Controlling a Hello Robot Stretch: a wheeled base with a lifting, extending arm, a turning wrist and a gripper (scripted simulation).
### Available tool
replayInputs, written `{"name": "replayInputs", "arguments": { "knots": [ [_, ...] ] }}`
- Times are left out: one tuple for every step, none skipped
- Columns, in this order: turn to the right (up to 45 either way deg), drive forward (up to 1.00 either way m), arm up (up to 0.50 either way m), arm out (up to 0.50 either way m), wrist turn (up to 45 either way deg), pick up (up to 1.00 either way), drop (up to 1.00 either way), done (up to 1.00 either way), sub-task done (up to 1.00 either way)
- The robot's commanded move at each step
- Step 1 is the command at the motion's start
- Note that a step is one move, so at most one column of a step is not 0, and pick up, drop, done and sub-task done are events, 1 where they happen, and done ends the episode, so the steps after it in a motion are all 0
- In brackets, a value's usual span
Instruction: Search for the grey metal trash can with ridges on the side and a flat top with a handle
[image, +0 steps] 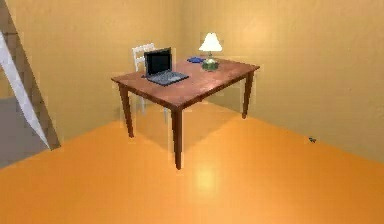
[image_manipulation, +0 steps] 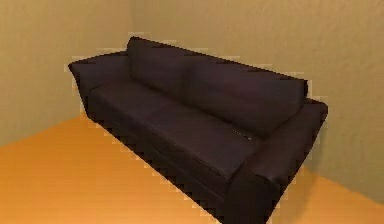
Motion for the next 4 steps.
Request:
{"name": "replayInputs", "arguments": {
  "knots": [
    [0.0,0.50,0.00,0.00,0.0,0.00,0.00,0.00,0.00],
    [-45.0,0.00,0.00,0.00,0.0,0.00,0.00,0.00,0.00],
    [0.0,0.75,0.00,0.00,0.0,0.00,0.00,0.00,0.00],
    [-30.0,0.00,0.00,0.00,0.0,0.00,0.00,0.00,0.00]
  ]
}}
